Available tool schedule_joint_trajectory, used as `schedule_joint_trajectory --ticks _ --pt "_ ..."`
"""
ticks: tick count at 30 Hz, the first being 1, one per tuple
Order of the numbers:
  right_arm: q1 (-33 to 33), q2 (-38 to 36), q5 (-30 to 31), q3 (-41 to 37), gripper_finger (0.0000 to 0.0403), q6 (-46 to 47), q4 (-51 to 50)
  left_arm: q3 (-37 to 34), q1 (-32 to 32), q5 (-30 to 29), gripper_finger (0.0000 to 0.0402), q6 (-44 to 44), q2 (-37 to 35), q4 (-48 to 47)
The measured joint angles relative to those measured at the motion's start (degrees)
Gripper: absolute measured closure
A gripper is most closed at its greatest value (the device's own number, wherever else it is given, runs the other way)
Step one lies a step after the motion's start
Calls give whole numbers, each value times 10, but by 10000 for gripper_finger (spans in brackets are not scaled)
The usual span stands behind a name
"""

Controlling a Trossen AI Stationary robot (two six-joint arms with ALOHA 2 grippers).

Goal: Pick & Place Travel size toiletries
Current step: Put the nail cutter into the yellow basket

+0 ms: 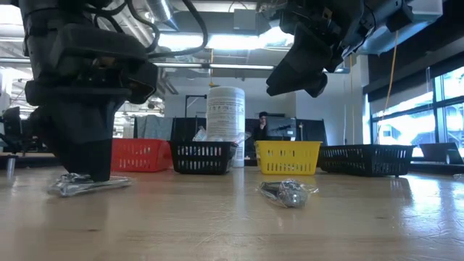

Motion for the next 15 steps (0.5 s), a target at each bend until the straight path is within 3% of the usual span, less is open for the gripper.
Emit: schedule_joint_trajectory --ticks 15 --pt "0 0 0 0 270 -1 0 -1 19 11 333 78 2 -17"
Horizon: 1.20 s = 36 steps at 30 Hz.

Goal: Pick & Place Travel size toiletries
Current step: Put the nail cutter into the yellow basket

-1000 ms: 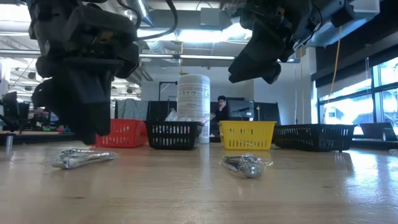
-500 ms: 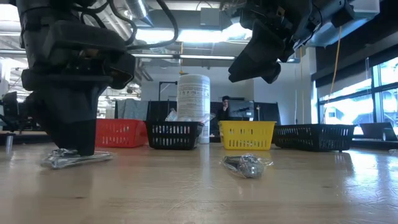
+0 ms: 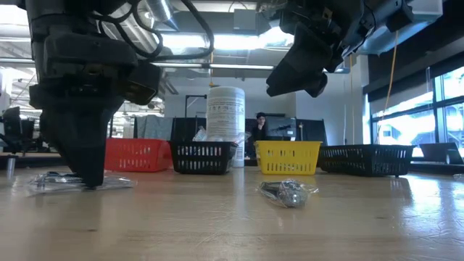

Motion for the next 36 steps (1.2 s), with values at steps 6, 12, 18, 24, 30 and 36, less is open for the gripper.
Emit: schedule_joint_trajectory --ticks 6,12,18,24,30,36 --pt "0 0 13 0 280 0 4 8 0 -22 351 55 2 2" --pt "10 29 29 0 290 -46 52 41 4 -69 353 141 5 0" --pt "29 87 28 0 265 -126 127 59 18 -73 354 194 4 3" --pt "35 146 28 0 205 -148 143 59 29 -76 354 246 3 36" --pt "35 197 6 0 176 -152 213 60 38 -73 354 310 3 116" --pt "35 205 -31 0 188 -160 264 60 47 -73 354 340 2 129"
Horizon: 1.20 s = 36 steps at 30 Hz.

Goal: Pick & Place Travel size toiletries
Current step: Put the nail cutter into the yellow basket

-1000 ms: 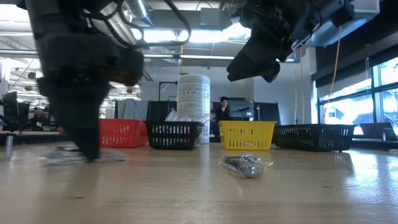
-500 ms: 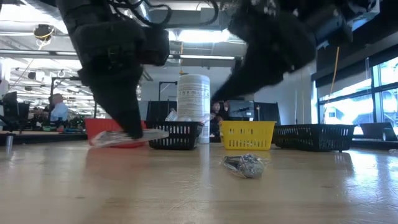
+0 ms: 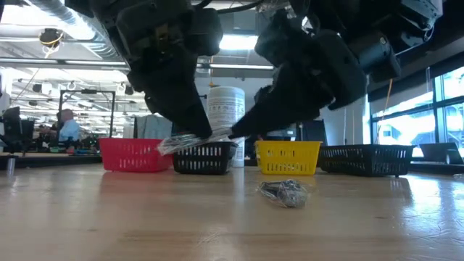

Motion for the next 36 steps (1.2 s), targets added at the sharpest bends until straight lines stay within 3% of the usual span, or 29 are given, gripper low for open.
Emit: schedule_joint_trajectory --ticks 15,25,36 --pt "0 0 -17 0 269 -2 27 1 3 -1 354 37 -1 40" --pt "0 0 -40 0 345 -4 27 1 3 1 354 40 -1 42" --pt "0 0 -40 0 339 -2 24 1 3 -2 327 40 -1 42"
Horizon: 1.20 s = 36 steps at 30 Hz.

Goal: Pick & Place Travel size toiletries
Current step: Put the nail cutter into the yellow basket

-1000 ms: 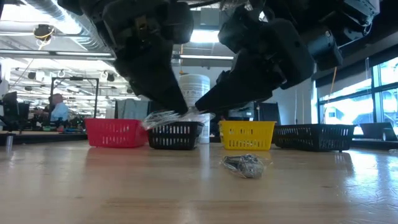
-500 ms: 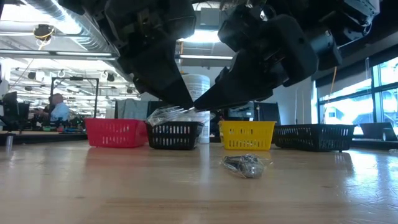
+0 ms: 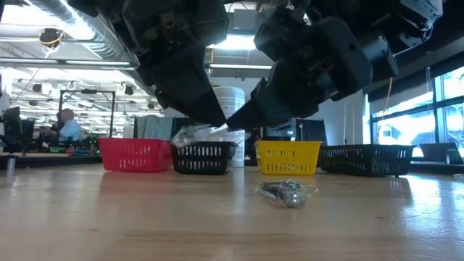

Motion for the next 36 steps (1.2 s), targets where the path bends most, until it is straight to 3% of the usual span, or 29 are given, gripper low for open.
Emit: schedule_joint_trajectory --ticks 8,13,17,22,27,31,36 --pt "-2 -3 1 0 353 19 -26 0 0 -30 299 0 -1 -8" --pt "-1 -44 22 0 340 34 -138 0 0 -84 291 1 -1 -10" --pt "-1 -107 45 0 352 34 -222 0 1 -112 291 20 -1 -13" --pt "-1 -220 116 0 353 41 -368 0 0 -123 291 24 -1 -22" --pt "-3 -305 287 0 342 92 -488 0 0 -125 291 25 -1 -22" --pt "-24 -299 373 0 342 152 -493 0 1 -134 291 29 -1 -22" --pt "-62 -241 382 0 352 234 -486 0 1 -133 290 29 -1 -22"
